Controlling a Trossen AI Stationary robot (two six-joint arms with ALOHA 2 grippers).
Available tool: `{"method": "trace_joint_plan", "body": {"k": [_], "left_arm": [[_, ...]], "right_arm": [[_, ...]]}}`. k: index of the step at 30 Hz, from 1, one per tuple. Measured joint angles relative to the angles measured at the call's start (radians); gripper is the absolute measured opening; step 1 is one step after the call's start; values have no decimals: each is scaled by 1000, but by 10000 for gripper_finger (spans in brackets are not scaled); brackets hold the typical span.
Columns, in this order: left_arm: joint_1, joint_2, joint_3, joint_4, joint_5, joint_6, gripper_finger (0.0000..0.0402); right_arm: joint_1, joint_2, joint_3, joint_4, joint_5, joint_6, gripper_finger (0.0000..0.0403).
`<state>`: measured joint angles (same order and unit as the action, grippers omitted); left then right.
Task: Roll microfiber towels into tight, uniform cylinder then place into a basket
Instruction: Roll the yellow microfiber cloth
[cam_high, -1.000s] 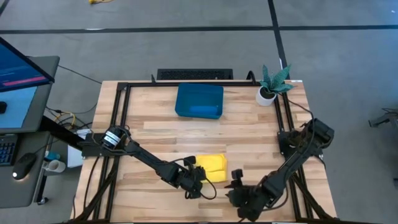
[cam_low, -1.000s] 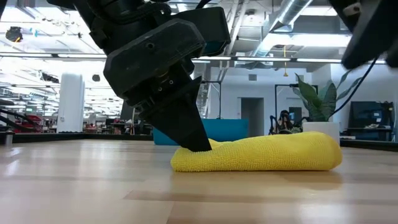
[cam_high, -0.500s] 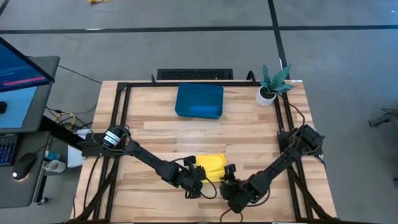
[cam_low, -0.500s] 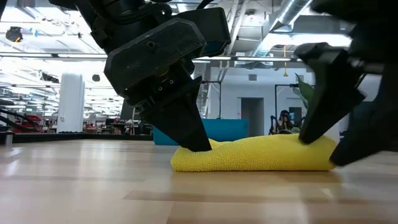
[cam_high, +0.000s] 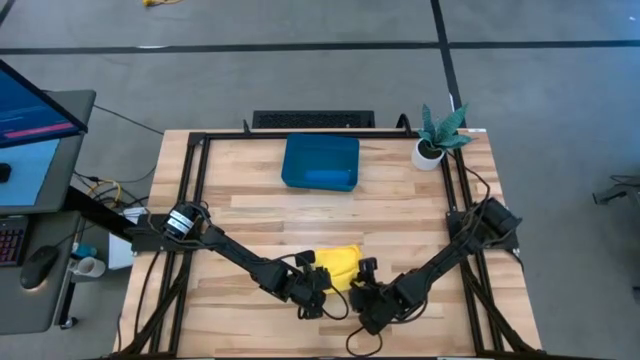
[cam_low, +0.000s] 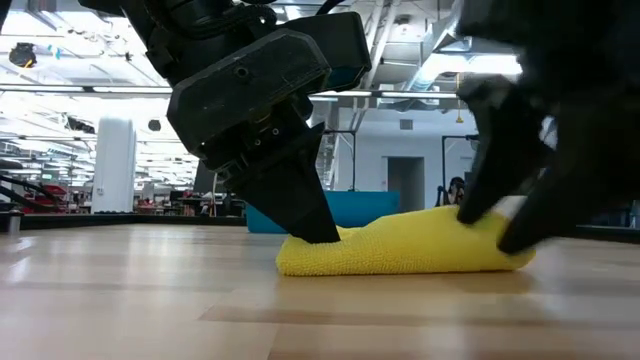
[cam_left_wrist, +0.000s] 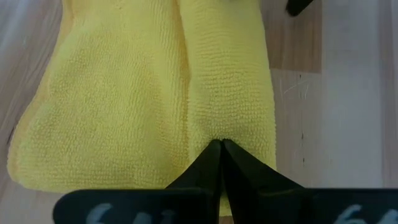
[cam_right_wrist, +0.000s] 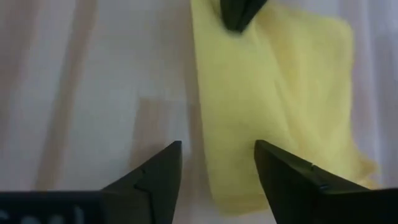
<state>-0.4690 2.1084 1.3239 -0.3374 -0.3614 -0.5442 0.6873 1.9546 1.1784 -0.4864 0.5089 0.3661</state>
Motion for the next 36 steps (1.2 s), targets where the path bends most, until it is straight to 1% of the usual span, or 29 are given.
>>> {"method": "trace_joint_plan", "body": {"k": [5, 11, 17, 24, 29, 33, 36], "left_arm": [[0, 0, 0, 0, 0, 0, 9], [0, 0, 0, 0, 1, 1, 9], [0, 0, 0, 0, -9, 2, 9], [-7, 2, 42, -28, -23, 85, 9], [-25, 9, 100, -120, -57, 120, 9], [-46, 9, 126, -190, -110, 117, 9], [-65, 9, 141, -225, -146, 121, 9]], "right_arm": [[1, -6, 37, -33, 0, -5, 215], [-18, -5, 28, -57, -8, -7, 207], [-51, -3, 28, -52, -100, -7, 208], [-85, 0, 26, -55, -180, -7, 201], [-111, 40, 19, -47, -230, 27, 192], [-113, 51, 20, -50, -243, 57, 173], [-113, 48, 19, -47, -248, 75, 143]]}}
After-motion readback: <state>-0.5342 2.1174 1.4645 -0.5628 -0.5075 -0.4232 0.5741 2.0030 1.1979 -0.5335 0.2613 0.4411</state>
